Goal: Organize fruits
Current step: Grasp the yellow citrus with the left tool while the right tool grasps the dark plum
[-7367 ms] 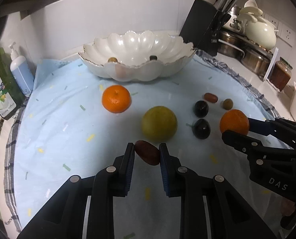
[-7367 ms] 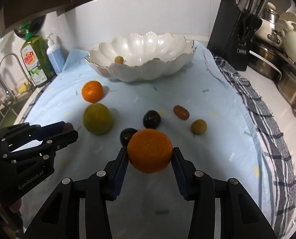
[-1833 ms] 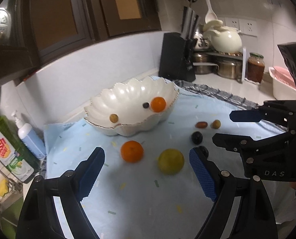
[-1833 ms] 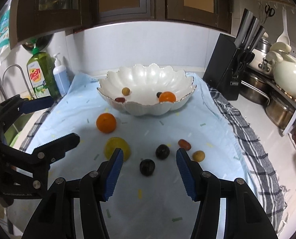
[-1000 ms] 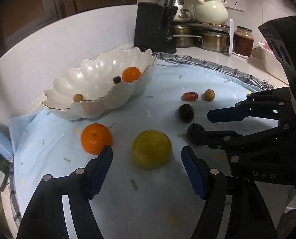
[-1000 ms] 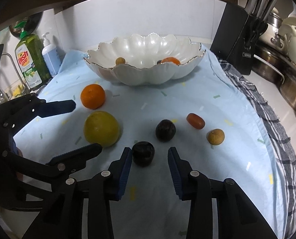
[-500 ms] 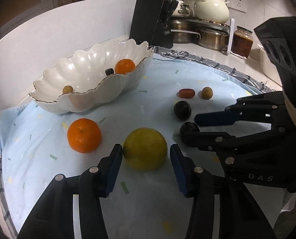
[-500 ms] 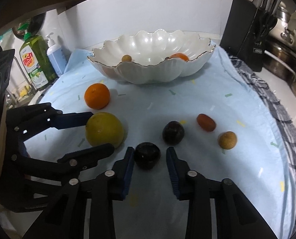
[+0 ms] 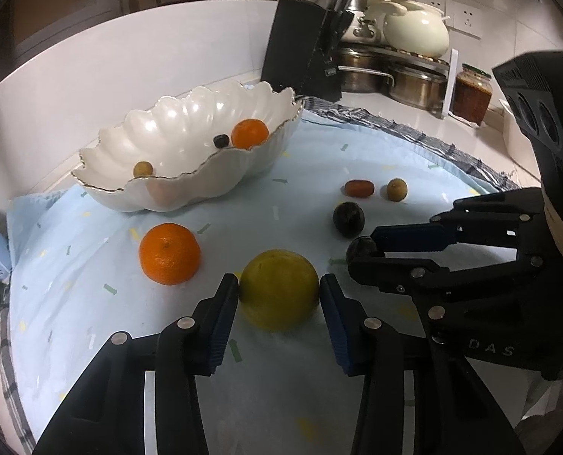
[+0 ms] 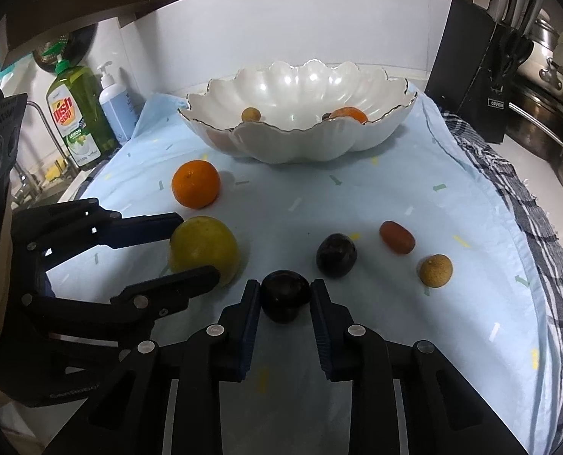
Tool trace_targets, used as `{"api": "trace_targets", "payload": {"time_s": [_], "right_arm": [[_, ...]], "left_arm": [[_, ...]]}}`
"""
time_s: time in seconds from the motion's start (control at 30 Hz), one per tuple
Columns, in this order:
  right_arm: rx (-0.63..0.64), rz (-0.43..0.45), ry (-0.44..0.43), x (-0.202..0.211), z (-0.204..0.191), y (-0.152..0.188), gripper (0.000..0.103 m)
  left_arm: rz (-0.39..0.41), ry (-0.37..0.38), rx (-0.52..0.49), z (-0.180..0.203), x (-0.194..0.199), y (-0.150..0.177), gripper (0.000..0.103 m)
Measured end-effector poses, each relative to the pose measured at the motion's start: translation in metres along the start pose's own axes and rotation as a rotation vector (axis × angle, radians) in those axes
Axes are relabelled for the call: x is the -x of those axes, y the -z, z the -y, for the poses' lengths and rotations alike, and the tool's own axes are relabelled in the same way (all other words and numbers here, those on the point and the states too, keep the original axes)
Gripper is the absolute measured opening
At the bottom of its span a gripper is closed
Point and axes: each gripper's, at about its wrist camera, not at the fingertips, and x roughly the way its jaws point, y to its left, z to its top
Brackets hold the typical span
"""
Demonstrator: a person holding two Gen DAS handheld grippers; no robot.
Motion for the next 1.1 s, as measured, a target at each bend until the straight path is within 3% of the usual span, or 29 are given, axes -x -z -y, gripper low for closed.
{"api": "trace_targets", "payload": {"time_s": [0.9, 1.1], "right_arm": [[-0.007, 0.007, 0.015, 0.013, 0.008, 0.007, 0.028], [-0.018, 0.025, 0.006, 0.02, 0.008, 0.003, 0.028]], "left_arm": [[0.012, -0.075, 0.005, 0.008, -0.007, 0.0, 0.047], [0.022, -0.062, 0.061, 0.005, 0.004, -0.004, 0.047]]}}
